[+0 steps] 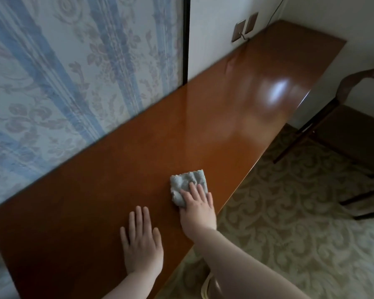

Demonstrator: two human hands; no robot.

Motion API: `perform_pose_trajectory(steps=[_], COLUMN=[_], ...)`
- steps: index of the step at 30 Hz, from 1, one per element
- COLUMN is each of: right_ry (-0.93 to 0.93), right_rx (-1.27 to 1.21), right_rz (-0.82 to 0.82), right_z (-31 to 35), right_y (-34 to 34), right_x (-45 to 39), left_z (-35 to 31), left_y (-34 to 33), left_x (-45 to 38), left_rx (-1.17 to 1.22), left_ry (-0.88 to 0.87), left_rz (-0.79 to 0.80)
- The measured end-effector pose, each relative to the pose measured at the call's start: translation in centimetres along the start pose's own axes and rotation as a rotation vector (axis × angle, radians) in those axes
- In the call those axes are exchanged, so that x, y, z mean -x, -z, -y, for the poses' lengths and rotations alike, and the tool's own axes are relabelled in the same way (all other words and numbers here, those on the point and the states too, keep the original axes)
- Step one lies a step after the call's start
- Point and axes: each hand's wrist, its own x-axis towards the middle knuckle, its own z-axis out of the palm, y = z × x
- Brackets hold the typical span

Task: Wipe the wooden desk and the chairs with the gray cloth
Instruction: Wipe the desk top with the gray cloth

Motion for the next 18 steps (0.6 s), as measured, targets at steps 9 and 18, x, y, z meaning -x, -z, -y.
perform_pose_trajectory(steps=[9, 18], right_ry=[0.249, 0.093], right_rx=[0.192, 0.132], right_rz=[0.056, 0.099], right_z=[-9.5, -13.5], right_y=[3.9, 7.5], right_x=[-4.3, -10.1], left_z=[-10.3, -14.7], left_y=[-2.0, -3.5], left_x=[-4.1, -6.5], left_rx=[0.016, -0.019], left_ry=[0.03, 0.107], left_rz=[0.051, -0.061])
